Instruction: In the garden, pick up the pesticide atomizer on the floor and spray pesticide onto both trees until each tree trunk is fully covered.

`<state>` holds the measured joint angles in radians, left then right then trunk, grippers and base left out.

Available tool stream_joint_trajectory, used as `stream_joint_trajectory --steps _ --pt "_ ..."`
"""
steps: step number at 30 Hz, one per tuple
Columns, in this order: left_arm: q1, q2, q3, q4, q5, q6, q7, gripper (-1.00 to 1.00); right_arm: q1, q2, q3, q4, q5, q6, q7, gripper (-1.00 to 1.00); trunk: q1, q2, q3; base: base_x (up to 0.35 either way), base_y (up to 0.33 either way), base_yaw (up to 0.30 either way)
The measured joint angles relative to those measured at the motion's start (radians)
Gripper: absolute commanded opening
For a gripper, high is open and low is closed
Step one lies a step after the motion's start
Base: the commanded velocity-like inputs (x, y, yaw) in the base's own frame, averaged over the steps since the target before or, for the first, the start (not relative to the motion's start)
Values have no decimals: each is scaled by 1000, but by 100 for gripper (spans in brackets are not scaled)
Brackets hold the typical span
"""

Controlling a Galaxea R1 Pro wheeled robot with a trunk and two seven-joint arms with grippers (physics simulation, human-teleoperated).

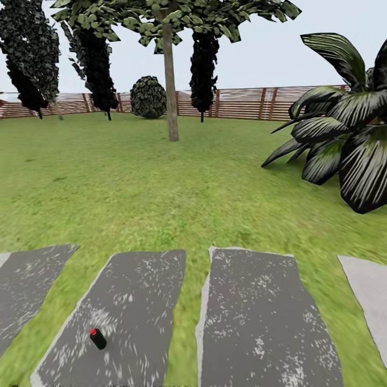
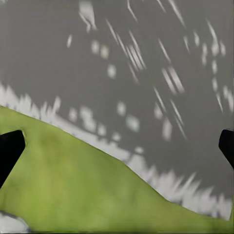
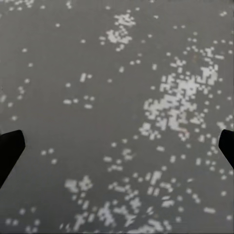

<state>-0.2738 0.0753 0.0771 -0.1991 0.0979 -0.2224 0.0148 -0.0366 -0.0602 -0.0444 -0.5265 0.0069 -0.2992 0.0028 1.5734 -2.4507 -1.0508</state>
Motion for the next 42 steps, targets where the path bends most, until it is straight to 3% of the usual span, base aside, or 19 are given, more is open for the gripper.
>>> stream_joint_trajectory --steps 10,42 --pt "0 0 -1 0 -3 0 0 100 0 0 0 0 0 0 0 100 0 0 -8 0 -53 268" --pt "0 0 -2 0 -6 0 0 100 0 0 -1 -1 0 0 0 100 0 0 -35 0 -267 266"
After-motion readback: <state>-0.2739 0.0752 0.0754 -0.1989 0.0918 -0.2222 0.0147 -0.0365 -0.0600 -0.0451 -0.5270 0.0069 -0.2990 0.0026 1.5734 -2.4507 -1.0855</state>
